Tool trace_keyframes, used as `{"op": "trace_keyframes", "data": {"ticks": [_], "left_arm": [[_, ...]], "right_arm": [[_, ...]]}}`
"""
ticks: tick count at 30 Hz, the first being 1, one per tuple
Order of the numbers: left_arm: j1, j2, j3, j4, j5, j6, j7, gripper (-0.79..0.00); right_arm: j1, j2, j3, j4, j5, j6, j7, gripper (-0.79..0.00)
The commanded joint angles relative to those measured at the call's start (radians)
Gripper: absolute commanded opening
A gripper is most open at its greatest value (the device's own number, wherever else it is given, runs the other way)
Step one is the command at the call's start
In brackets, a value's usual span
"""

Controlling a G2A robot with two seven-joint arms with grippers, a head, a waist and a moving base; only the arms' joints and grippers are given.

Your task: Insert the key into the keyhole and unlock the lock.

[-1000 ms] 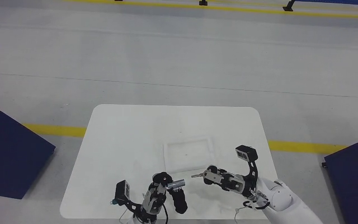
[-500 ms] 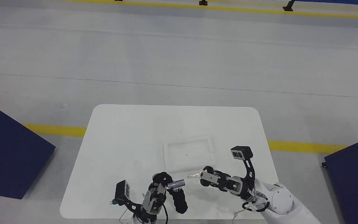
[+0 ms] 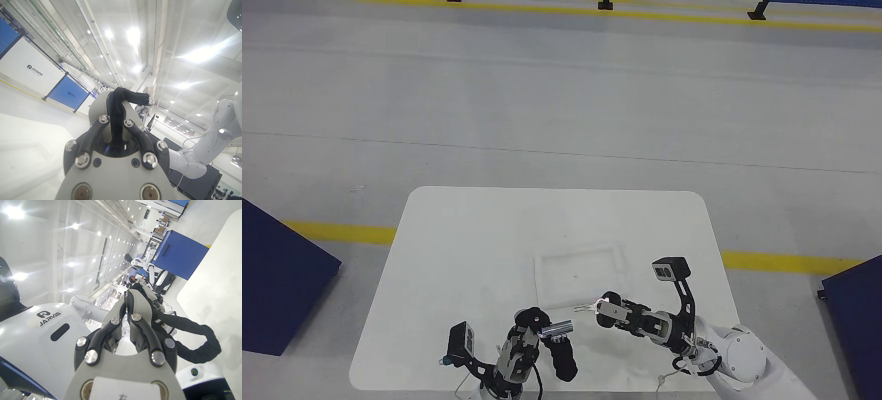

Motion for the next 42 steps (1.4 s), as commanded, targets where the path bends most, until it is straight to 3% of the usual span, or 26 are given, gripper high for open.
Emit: {"op": "trace_keyframes", "data": {"ticks": [1, 21, 42], "left_arm": [[0.0, 0.0, 0.0, 0.0, 0.0, 0.0, 0.0, -0.785], [0.0, 0.0, 0.0, 0.0, 0.0, 0.0, 0.0, -0.785], [0.0, 0.0, 0.0, 0.0, 0.0, 0.0, 0.0, -0.785]], "right_arm": [[-0.007, 0.001, 0.007, -0.015, 0.001, 0.021, 0.009, -0.785], [-0.08, 0.011, 0.107, -0.096, 0.038, 0.178, 0.107, -0.785], [-0.061, -0.004, 0.095, -0.091, 0.042, 0.214, 0.134, -0.785]]}}
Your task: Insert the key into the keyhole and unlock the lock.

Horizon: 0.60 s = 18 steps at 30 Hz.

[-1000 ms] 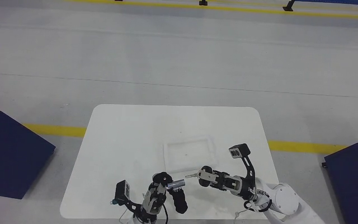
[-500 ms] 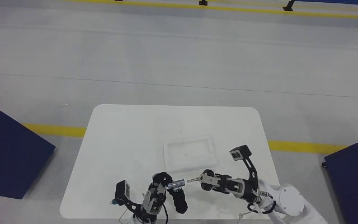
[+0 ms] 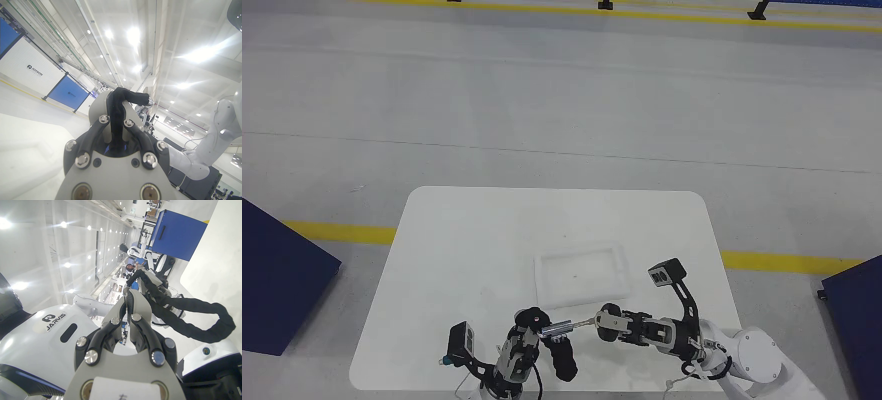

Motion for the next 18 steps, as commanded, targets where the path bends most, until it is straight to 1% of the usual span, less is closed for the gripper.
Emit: {"op": "trace_keyframes", "data": {"ticks": [1, 18], "left_arm": [[0.0, 0.0, 0.0, 0.0, 0.0, 0.0, 0.0, -0.785], [0.0, 0.0, 0.0, 0.0, 0.0, 0.0, 0.0, -0.785]], "right_arm": [[0.003, -0.001, -0.002, 0.003, 0.001, 0.004, 0.003, -0.785], [0.034, -0.01, -0.002, 0.015, 0.002, 0.048, 0.062, -0.785]]}}
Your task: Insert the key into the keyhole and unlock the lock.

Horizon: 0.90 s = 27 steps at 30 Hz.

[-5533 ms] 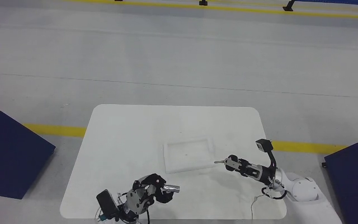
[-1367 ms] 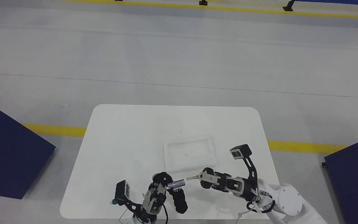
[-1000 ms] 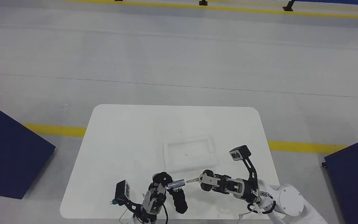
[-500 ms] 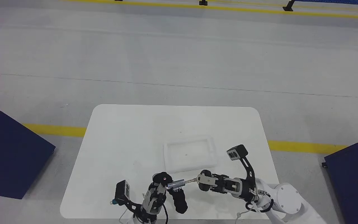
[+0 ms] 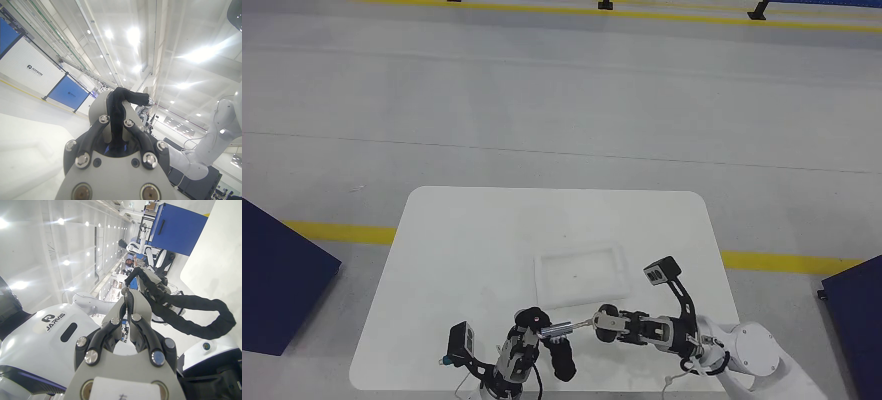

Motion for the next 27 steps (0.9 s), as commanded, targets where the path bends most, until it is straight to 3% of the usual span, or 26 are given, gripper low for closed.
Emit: {"op": "trace_keyframes", "data": {"ticks": [1, 27], "left_arm": [[0.0, 0.0, 0.0, 0.0, 0.0, 0.0, 0.0, -0.785], [0.029, -0.011, -0.041, -0.045, 0.005, 0.057, -0.048, -0.785]], "right_arm": [[0.004, 0.0, 0.0, -0.001, 0.0, 0.011, 0.012, -0.785], [-0.025, -0.013, -0.005, -0.04, -0.021, 0.062, -0.036, -0.785]]}}
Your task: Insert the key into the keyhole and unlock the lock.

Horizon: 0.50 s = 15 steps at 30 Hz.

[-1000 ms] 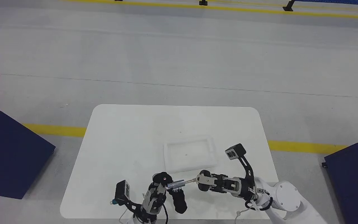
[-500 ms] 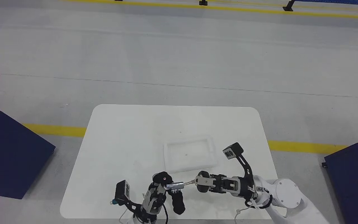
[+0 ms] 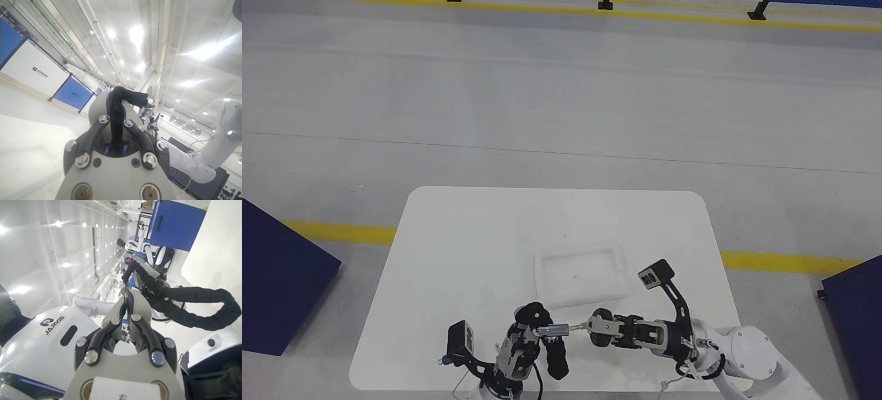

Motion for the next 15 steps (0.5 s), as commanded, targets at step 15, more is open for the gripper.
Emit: {"op": "trace_keyframes", "data": {"ticks": [15], "left_arm": [[0.004, -0.022, -0.024, 0.011, 0.034, 0.068, 0.06, -0.785]], "right_arm": [[-0.033, -0.014, -0.027, -0.024, -0.021, 0.002, -0.089, -0.785]]}}
